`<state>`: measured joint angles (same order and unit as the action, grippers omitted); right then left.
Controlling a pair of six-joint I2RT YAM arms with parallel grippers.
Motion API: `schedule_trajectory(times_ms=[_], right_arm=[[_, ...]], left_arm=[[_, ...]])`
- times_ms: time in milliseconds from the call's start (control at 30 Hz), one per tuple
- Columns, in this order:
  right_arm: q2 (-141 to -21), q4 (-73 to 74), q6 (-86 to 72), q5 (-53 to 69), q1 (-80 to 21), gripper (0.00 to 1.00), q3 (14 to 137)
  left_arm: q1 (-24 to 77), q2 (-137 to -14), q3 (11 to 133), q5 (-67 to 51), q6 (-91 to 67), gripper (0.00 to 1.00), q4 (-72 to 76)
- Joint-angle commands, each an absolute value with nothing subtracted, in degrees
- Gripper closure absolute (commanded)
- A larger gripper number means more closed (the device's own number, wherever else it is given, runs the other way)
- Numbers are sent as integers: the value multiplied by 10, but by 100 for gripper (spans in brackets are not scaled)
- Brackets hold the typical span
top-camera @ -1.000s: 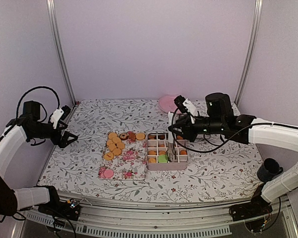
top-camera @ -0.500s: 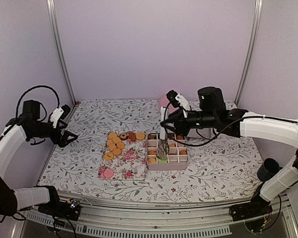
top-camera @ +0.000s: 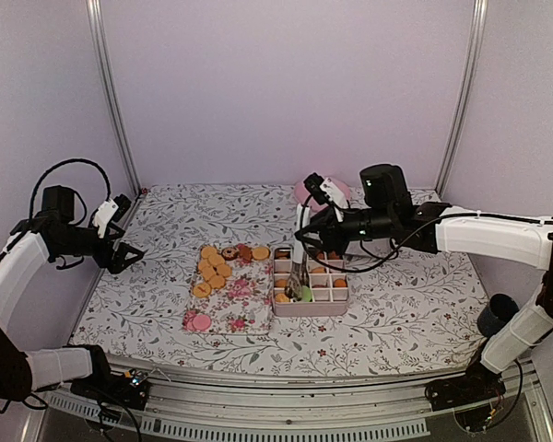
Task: Pack the cookies
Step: Adjust the fake cookies in the empty pocket of the box.
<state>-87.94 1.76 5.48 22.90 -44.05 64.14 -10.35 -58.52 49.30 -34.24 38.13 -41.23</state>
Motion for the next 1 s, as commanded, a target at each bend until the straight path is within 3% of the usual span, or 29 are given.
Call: schedule_trajectory(times_ms=[0, 433, 500, 967], right_arm=[[-861, 16, 65, 230, -430, 71, 652], [-816, 24, 53, 247, -430, 80, 625], [-814, 27, 52, 246, -430, 86, 623], [-804, 44, 39, 252, -436, 86, 609]], left_arm=[[-100, -583, 508, -347, 385, 3, -415], [-96, -587, 508, -350, 381, 3, -415], [-96, -585, 508, -350, 381, 3, -415], [-95, -583, 507, -348, 383, 3, -415]])
